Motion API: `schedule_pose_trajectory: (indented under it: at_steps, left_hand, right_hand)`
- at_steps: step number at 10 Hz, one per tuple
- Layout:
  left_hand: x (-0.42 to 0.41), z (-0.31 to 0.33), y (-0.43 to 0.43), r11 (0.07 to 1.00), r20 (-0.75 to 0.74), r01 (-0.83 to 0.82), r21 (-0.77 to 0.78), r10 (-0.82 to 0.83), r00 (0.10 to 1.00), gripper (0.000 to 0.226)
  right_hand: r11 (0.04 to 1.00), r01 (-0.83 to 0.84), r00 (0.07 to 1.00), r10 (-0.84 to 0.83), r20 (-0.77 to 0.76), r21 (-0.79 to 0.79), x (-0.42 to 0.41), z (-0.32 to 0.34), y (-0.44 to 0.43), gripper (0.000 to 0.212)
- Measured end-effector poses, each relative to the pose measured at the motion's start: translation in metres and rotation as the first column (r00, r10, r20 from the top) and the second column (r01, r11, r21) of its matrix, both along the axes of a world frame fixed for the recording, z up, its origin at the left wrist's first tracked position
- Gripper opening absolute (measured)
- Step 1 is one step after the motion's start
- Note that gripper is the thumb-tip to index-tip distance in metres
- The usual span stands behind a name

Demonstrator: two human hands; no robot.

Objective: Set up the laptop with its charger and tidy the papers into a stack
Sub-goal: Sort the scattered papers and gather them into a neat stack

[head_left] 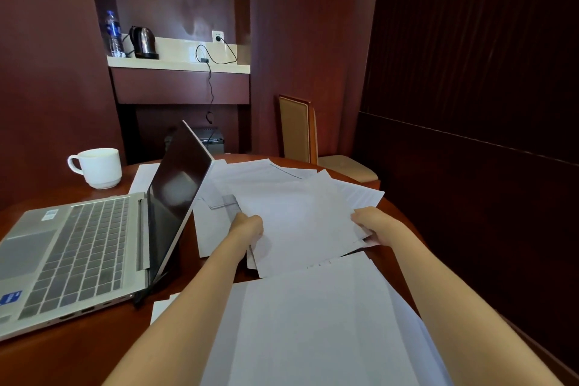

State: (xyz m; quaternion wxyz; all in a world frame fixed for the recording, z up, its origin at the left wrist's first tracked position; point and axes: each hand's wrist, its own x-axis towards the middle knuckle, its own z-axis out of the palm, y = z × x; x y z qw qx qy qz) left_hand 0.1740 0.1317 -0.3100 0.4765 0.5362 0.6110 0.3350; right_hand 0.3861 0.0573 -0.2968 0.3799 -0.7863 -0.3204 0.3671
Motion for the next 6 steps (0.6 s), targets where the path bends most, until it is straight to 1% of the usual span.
schedule_pose_trajectory:
  at_steps: [1,2,3,4,5,6]
  left_hand:
    - [0.004,0.000,0.002,1.000,-0.024,0.003,-0.019,-0.004,1.000,0.033]
    - [-0.002,0.004,-0.003,0.995,0.005,0.089,-0.054,-0.088,0.996,0.013]
    - [-0.010,0.002,0.000,0.989,0.178,0.131,-0.066,-0.117,0.977,0.032]
    - [-0.013,0.002,-0.002,0.983,0.312,0.166,-0.072,-0.136,0.940,0.037]
    - [-0.014,0.006,-0.005,0.971,0.499,0.234,-0.055,-0.176,0.848,0.051]
    - [-0.009,0.016,-0.007,0.985,0.468,0.170,0.032,-0.165,0.868,0.040]
  right_hand:
    - [0.998,-0.021,0.982,0.031,-0.189,0.053,-0.002,0.001,-0.001,0.034]
    - [0.995,-0.097,0.991,0.098,-0.090,0.021,-0.010,0.000,0.000,0.029]
    - [0.995,-0.065,0.991,0.074,-0.109,0.078,-0.009,0.005,-0.001,0.029]
    - [0.984,-0.036,0.983,0.066,-0.169,0.175,-0.001,0.013,-0.005,0.026]
    - [0.969,-0.054,0.981,0.096,-0.167,0.239,0.007,0.019,-0.013,0.033]
    - [0.952,-0.125,0.977,0.167,-0.132,0.279,0.011,0.023,-0.027,0.035]
